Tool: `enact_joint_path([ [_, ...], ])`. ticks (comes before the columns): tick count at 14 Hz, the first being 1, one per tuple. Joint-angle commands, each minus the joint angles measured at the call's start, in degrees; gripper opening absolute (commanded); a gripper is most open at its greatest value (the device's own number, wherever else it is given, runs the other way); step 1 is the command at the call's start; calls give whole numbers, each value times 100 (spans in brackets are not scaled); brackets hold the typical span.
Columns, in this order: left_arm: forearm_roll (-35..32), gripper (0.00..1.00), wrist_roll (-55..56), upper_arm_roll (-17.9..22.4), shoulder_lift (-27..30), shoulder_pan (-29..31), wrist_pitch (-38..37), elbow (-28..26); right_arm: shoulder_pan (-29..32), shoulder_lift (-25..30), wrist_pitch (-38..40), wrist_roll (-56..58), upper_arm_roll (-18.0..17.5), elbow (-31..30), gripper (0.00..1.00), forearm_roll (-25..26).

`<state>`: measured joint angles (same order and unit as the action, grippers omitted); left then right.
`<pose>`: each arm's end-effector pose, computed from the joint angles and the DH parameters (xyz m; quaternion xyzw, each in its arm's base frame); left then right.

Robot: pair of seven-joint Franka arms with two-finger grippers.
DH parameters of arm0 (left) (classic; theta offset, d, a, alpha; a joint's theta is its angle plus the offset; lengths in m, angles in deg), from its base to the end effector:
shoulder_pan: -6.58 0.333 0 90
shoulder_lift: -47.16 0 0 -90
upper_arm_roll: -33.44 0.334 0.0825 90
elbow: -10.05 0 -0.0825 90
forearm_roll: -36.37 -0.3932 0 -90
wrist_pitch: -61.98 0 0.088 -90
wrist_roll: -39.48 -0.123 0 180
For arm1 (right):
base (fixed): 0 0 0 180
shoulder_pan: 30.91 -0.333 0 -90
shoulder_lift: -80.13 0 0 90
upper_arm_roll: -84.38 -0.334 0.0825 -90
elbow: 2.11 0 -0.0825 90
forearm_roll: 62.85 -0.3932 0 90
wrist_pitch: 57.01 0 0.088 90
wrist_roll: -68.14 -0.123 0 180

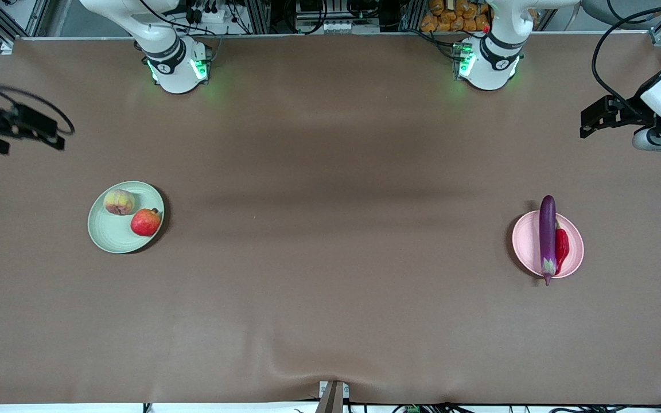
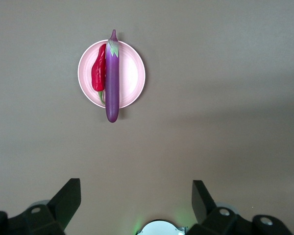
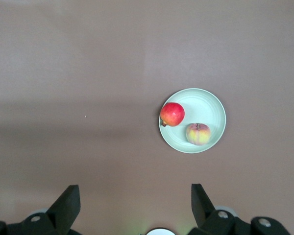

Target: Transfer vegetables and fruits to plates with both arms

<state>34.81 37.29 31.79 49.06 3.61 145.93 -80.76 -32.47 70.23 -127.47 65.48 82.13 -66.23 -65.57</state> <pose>0.5385 -0.0402 0.6294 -0.9973 0.0585 0.0430 0.0150 0.5726 0.0422 0.7074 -0.9990 -0.0171 0.0324 0.0242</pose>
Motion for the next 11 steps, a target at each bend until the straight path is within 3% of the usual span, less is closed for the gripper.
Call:
enact_joint_path([
  [1, 42, 100, 8, -19, -14, 25, -107, 99, 226, 1389, -816, -59, -128, -2026, 100, 88],
  [2, 50, 100, 8, -19, -14, 25, -98, 99, 235, 1707, -1099, -24, -119, -2486, 100, 87],
  [4, 50, 100, 8, -19, -14, 25, -98, 99, 296, 1851, -1172, -24, -66, -2711, 100, 79],
  [9, 42, 100, 8, -19, -14, 25, -98, 90, 296, 1430, -1234, 124, -31, -2089, 100, 96],
  [11, 42, 100, 8, -19, -14, 25, -98, 90, 288, 1324, -1190, 431, 170, -1981, 100, 53],
])
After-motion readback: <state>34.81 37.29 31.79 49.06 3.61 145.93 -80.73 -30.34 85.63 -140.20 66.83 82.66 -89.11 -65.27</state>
